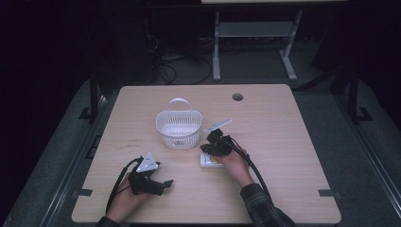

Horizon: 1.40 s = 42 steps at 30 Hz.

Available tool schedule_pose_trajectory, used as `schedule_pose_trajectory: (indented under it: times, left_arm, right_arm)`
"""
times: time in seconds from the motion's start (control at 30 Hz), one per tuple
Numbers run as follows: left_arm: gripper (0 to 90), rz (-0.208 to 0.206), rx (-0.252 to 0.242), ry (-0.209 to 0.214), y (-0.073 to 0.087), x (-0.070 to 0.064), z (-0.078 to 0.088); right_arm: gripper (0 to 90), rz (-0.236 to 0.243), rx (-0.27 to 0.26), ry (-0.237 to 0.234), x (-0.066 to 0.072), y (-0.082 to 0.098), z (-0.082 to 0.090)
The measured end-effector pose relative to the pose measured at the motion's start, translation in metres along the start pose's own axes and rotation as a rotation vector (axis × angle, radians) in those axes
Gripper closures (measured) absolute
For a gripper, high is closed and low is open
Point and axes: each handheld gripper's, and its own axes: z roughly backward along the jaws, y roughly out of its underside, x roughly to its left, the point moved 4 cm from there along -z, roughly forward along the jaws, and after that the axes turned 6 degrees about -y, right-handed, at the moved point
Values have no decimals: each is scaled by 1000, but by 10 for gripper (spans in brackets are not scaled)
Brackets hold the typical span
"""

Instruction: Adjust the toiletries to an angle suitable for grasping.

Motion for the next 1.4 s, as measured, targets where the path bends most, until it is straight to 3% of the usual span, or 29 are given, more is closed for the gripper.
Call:
schedule_pose_trajectory:
  times: [0.47, 1.4]
  left_arm:
    - [129, -4, 0, 4, 0, 0, 0]
    - [129, -7, -3, 3, 0, 0, 0]
  right_arm:
    - [896, 25, 25, -28, 13, 8, 4]
    - [896, 69, 60, -71, 42, 45, 27]
